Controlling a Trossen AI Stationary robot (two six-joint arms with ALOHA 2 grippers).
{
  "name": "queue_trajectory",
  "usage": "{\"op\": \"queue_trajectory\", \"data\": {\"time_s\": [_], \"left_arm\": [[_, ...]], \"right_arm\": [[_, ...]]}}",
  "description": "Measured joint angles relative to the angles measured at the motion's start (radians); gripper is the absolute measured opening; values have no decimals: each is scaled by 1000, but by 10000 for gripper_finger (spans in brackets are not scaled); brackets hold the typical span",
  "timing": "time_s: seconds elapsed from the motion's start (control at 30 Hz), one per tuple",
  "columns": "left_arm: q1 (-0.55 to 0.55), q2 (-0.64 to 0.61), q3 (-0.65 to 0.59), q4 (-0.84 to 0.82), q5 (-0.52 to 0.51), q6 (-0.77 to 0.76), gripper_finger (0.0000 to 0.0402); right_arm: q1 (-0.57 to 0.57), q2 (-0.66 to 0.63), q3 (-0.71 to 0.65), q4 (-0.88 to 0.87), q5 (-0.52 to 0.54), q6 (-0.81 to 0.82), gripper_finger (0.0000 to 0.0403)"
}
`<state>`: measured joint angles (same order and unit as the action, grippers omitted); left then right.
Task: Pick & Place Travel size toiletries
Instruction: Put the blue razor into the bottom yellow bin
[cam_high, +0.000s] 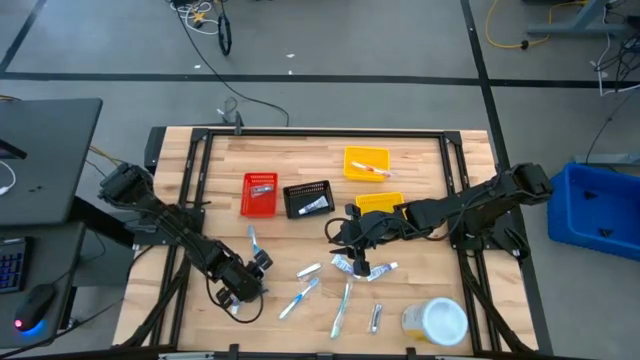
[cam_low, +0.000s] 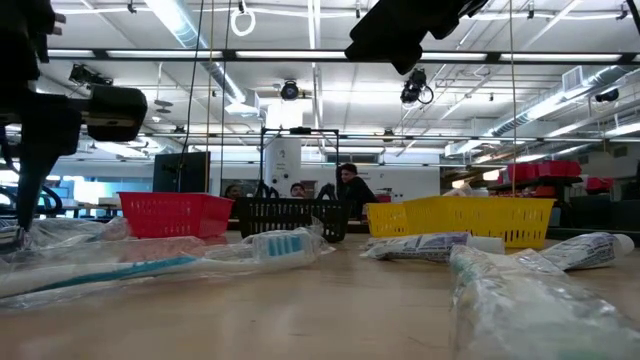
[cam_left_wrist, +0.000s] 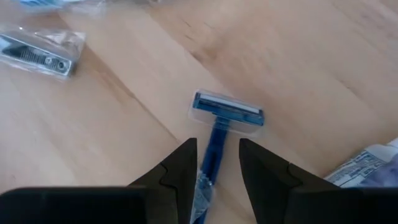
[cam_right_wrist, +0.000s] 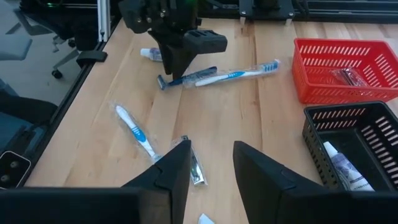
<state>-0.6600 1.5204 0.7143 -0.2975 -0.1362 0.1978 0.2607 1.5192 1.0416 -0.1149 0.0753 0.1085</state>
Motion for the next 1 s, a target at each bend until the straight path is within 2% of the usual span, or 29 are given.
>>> {"op": "queue_trajectory", "data": {"time_s": [0.17, 0.53, 0.7, 1.0], "left_arm": [[30, 18, 1, 8, 37, -10, 128], [41, 36, 1, 6, 44, 126, 128], [45, 36, 1, 5, 63, 132, 125], [52, 36, 1, 0, 70, 107, 72]], "right_arm": [[0, 0, 0, 0, 0, 0, 119], [0, 0, 0, -17, 0, 0, 122], [0, 0, 0, -17, 0, 0, 130], [0, 0, 0, -17, 0, 0, 120]]}}
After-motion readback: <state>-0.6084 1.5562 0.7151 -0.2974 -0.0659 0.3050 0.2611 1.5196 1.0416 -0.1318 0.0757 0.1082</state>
